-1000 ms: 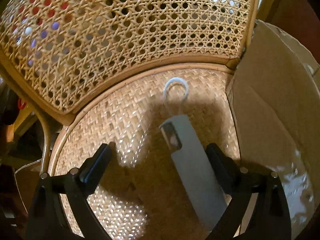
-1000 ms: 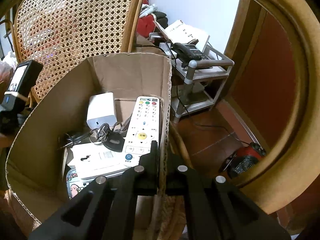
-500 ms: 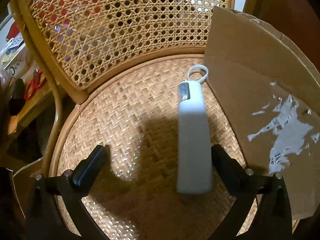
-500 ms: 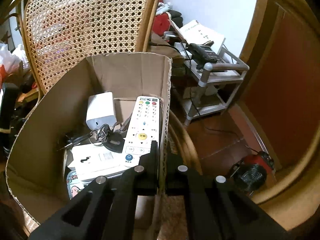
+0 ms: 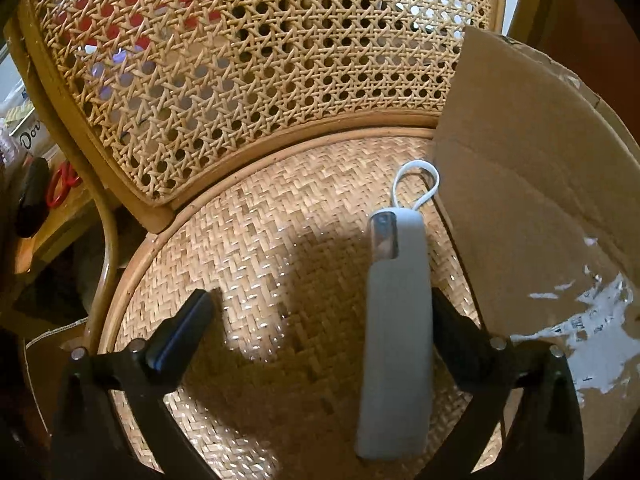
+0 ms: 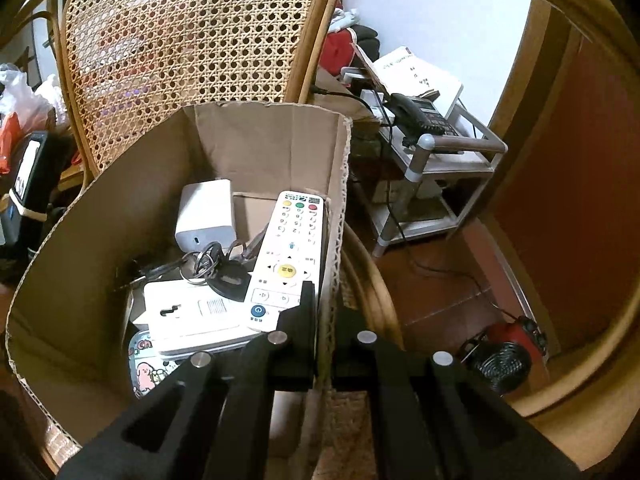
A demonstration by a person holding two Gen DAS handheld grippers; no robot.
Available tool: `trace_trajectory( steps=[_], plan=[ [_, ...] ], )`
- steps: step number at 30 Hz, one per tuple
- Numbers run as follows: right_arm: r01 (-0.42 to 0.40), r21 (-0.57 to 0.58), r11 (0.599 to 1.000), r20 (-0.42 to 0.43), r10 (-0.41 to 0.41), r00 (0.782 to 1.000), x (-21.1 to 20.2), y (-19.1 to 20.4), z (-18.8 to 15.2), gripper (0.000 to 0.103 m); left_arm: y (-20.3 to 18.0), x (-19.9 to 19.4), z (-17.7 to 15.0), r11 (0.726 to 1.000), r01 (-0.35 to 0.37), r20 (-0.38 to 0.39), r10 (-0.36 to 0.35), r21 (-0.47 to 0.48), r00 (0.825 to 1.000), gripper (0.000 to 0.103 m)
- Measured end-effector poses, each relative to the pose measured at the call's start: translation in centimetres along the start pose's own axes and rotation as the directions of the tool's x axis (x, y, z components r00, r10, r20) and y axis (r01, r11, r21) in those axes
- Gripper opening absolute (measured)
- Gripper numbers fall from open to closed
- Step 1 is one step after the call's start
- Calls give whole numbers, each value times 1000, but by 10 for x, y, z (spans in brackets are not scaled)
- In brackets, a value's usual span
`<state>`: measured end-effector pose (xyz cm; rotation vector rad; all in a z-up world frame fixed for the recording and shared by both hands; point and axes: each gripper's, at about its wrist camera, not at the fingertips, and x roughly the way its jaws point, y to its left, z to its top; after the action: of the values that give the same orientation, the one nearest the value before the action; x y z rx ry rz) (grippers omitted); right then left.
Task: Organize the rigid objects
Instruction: 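Grasp the white tube with a hook loop using the left tool, then carry the hook-loop tube into the box and release it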
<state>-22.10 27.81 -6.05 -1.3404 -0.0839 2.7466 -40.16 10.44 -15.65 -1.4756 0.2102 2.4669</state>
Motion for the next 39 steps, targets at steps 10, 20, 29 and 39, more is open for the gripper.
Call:
trace_trajectory(
  steps=[10,20,29,39],
  plan=[
    [-9,-9,1000,5,9,1000,1,-1,2,7,-26,-16,7,995,98,-4,-98,-35,995,25],
    [-1,-16,1000,6,1,1000,1,0,2,7,-2,-65,23,976,200,113,-189,-89,975,25],
    [14,-86,996,9,-13,1000,6,9,8,7,-51,-133,38,985,136,240,-159,109,958,27],
    [1,-94,996,9,0,1000,13,15,16,7,-53,-178,24,985,131,289,-159,114,944,28]
  ],
)
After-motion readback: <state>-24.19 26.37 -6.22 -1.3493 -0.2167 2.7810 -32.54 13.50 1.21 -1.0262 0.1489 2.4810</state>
